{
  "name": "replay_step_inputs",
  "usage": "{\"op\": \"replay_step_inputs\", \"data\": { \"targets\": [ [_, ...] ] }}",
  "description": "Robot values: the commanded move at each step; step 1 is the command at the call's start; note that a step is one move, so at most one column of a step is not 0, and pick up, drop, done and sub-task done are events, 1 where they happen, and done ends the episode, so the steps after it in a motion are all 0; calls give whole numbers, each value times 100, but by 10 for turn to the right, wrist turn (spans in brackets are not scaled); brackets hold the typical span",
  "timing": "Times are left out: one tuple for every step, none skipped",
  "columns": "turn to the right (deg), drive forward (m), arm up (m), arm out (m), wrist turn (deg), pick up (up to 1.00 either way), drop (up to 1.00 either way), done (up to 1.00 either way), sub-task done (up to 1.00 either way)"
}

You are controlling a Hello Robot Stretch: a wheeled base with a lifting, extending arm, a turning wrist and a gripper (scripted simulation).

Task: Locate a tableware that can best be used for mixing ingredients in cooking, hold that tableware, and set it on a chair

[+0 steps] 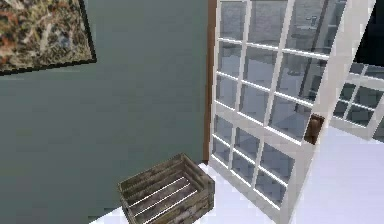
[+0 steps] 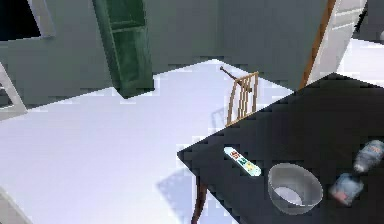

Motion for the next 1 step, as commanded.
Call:
{"op": "replay_step_inputs", "data": {
  "targets": [
    [300, 0, 0, 0, 0, 0, 0, 0, 0]
  ]
}}
